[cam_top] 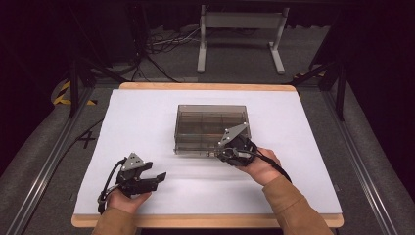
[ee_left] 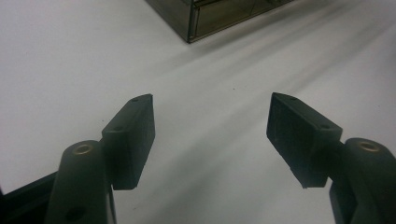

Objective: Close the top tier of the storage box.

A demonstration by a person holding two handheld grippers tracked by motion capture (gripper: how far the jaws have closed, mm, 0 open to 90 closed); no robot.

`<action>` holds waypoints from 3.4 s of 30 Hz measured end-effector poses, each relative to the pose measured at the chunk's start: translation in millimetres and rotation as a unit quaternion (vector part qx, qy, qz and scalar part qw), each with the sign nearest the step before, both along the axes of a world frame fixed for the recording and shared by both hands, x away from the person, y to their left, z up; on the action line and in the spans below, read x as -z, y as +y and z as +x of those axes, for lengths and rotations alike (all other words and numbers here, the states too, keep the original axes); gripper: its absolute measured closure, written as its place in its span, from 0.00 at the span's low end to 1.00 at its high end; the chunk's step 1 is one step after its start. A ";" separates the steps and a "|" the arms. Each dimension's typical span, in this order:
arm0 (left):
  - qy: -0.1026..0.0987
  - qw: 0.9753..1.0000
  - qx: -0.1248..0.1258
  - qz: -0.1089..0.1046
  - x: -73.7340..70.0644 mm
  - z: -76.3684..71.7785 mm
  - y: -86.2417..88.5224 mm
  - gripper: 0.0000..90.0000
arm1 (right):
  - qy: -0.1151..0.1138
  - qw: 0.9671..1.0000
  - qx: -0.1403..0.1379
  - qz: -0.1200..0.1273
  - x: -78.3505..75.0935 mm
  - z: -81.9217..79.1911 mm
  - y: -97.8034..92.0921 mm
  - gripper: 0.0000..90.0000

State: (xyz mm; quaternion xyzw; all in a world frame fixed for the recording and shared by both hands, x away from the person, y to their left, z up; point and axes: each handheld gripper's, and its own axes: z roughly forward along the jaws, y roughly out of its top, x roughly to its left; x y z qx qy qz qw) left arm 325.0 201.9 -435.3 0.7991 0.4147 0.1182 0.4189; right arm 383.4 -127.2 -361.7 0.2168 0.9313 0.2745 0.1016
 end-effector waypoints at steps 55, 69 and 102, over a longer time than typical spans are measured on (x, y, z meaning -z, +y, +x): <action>0.002 1.000 0.003 0.000 0.0 0.5 0.6 0.37 | -0.048 0.995 0.073 0.040 11.5 26.0 -4.1 1.00; 0.002 1.000 0.001 0.000 0.3 0.5 0.0 0.37 | -0.038 0.996 0.041 0.071 -3.0 6.5 -16.1 0.77; 0.002 1.000 -0.001 0.001 -0.1 0.4 0.8 0.37 | -0.048 0.991 0.037 0.121 -10.2 -21.8 -83.1 0.25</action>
